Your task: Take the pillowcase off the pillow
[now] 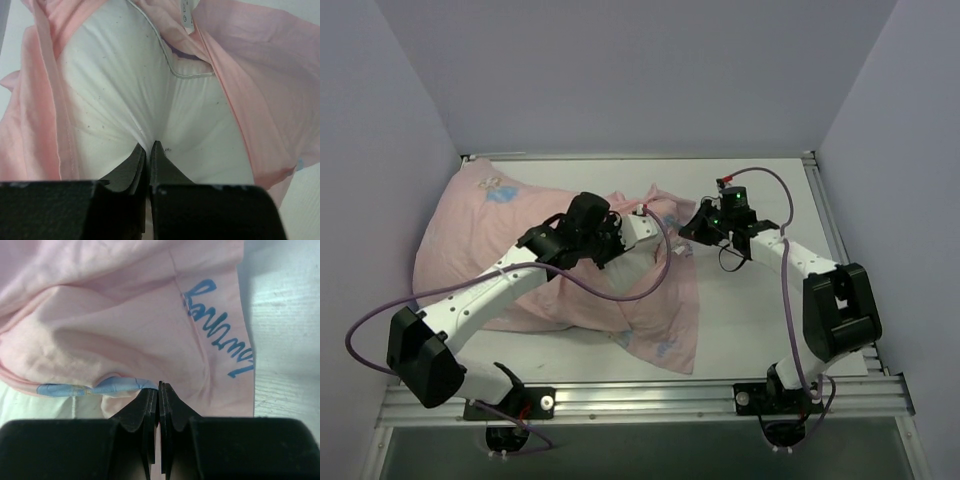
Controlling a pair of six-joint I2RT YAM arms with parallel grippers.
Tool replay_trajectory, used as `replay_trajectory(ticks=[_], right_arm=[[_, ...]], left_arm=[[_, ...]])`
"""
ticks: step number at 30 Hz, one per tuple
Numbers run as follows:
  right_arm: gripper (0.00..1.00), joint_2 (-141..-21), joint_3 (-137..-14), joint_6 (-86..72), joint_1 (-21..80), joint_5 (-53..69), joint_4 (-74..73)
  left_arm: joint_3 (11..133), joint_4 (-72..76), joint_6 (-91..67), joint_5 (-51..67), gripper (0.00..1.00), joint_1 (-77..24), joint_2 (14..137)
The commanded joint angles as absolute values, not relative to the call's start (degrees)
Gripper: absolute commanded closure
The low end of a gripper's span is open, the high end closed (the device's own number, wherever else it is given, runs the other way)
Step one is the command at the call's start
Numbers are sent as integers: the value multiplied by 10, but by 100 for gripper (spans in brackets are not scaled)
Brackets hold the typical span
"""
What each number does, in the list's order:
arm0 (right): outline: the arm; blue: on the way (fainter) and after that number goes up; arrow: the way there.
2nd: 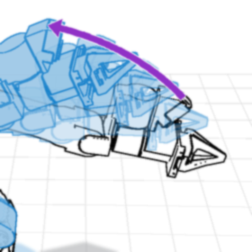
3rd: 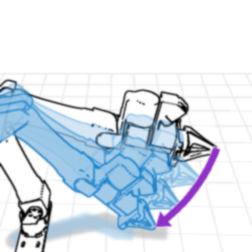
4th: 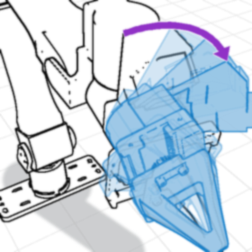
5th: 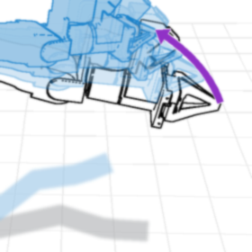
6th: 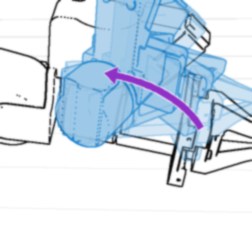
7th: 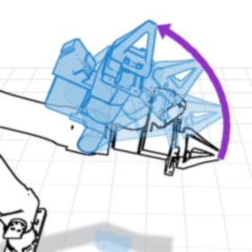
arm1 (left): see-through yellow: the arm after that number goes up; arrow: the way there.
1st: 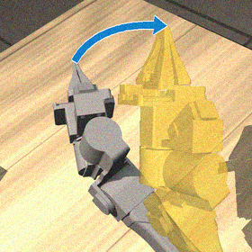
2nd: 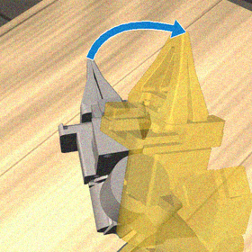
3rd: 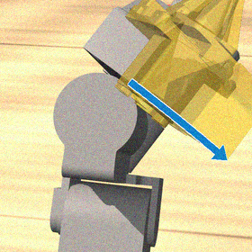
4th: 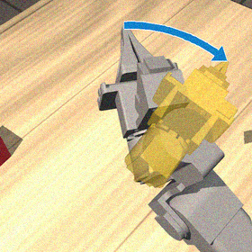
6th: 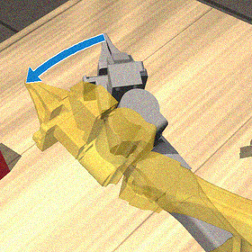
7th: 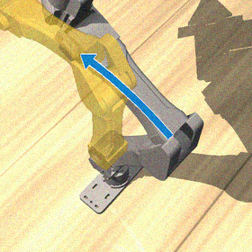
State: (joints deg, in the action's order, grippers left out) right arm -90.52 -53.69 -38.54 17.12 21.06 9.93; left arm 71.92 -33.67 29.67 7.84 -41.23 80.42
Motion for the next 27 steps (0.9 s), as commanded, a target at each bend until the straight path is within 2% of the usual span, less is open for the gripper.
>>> replay_trajectory(ticks=[1, 10, 14, 19, 22, 24, 27], right_arm=[[100, -904, -611, -366, 132, 89, 105], [100, -1007, -727, -403, 149, 50, 127], [100, -1063, -805, -417, 153, 55, 127], [100, -1079, -912, -403, 184, 33, 126], [100, -1139, -969, -391, 170, 16, 41], [100, -1166, -962, -366, 156, 12, -24], [100, -1144, -838, -355, 126, 14, 24]], left_arm=[[670, -432, 298, 82, 98, -422, 769], [639, -403, 302, 90, 98, -454, 794], [621, -411, 310, 99, 98, -473, 795], [606, -414, 316, 115, 98, -478, 795], [619, -432, 319, 126, 98, -479, 787], [629, -450, 312, 134, 98, -469, 767], [661, -487, 311, 156, 98, -426, 741]])
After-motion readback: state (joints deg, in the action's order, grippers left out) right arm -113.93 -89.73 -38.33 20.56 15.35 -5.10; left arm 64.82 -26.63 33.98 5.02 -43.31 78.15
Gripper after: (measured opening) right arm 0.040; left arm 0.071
